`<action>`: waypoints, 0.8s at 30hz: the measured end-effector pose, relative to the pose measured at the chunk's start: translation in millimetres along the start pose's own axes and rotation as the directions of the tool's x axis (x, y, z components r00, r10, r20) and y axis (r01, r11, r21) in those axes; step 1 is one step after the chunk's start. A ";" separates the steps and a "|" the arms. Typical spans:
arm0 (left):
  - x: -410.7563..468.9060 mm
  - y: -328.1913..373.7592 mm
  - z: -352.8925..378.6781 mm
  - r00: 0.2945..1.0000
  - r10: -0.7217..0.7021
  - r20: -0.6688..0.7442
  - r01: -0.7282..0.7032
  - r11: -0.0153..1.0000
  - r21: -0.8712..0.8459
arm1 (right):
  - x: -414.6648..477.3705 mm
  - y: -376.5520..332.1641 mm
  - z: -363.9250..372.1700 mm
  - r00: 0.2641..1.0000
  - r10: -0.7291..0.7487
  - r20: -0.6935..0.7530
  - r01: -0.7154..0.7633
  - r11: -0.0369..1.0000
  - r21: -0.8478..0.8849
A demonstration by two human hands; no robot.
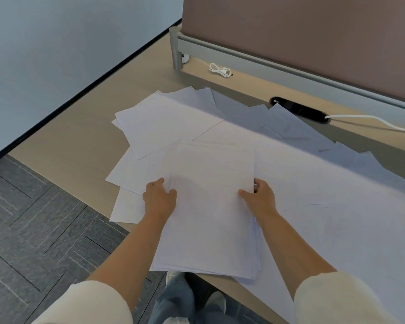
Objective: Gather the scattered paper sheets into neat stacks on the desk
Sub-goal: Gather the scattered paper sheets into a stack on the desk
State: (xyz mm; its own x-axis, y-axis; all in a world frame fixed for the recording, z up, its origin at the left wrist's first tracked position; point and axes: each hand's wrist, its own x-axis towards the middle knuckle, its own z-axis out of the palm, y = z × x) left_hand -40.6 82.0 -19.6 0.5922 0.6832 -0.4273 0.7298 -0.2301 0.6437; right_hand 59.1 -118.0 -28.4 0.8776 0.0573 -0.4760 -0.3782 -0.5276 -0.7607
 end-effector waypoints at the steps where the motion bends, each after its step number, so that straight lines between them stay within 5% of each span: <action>1: 0.4 0.6 -0.5 1.000 -0.025 -0.014 0.025 0.999 0.038 | 0.3 -0.5 0.2 1.000 0.007 -0.020 -0.008 0.999 -0.035; 14: 7.9 9.9 -8.5 0.962 -0.225 0.152 0.260 0.925 -0.278 | 5.7 -8.2 5.2 0.997 0.031 -0.067 -0.041 0.985 -0.165; 24: 4.8 13.4 -6.4 0.975 -0.158 0.157 0.194 0.948 -0.254 | 4.1 -4.8 2.0 0.995 0.022 -0.099 -0.036 0.990 -0.135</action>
State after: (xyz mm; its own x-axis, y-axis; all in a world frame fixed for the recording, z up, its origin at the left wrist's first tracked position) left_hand -30.2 86.6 -8.9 0.5156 0.5937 -0.6178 0.7201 0.0906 0.6880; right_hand 64.0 -113.6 -27.6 0.8938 -0.0386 -0.4469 -0.3660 -0.6388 -0.6768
